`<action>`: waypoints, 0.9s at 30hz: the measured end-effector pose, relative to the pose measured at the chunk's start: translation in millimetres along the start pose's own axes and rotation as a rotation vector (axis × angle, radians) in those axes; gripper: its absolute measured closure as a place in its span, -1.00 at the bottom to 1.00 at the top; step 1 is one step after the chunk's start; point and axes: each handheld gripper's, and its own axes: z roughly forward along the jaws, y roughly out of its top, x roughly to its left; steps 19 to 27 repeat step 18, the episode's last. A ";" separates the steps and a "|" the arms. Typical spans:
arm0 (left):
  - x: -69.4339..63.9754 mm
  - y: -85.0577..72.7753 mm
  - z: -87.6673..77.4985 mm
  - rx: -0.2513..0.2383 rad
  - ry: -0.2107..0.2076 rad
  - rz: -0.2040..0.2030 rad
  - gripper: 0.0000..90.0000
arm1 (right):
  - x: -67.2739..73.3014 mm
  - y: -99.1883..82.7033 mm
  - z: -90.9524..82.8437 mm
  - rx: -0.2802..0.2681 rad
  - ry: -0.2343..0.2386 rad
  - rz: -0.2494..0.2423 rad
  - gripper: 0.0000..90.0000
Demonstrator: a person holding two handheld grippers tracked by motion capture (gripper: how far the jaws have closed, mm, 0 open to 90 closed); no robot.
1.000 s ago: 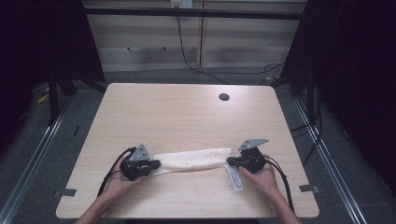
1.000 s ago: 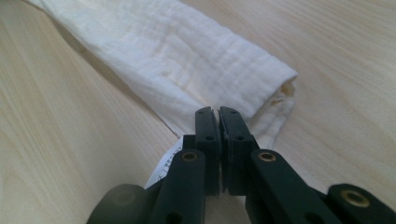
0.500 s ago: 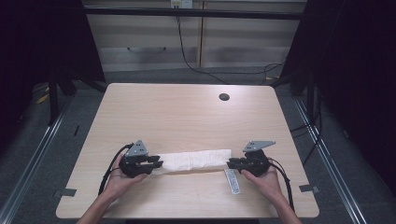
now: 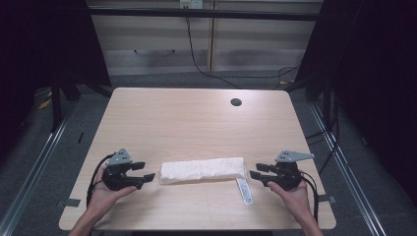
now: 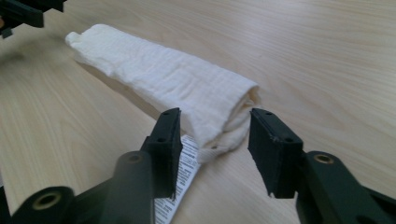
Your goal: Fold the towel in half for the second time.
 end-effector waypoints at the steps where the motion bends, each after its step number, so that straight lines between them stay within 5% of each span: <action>1: 2.2 -1.1 -3.7 -0.011 0.000 -0.011 -0.22 | -1.1 -3.8 -4.1 -0.009 -0.015 0.016 0.13; 15: 24.9 -39.7 -27.5 -0.067 0.051 -0.196 -0.64 | -18.8 -20.9 -31.8 -0.109 -0.144 0.091 -0.13; 27: 28.2 -43.3 -27.7 -0.069 0.057 -0.204 -0.64 | -21.7 -24.3 -33.9 -0.116 -0.159 0.104 -0.15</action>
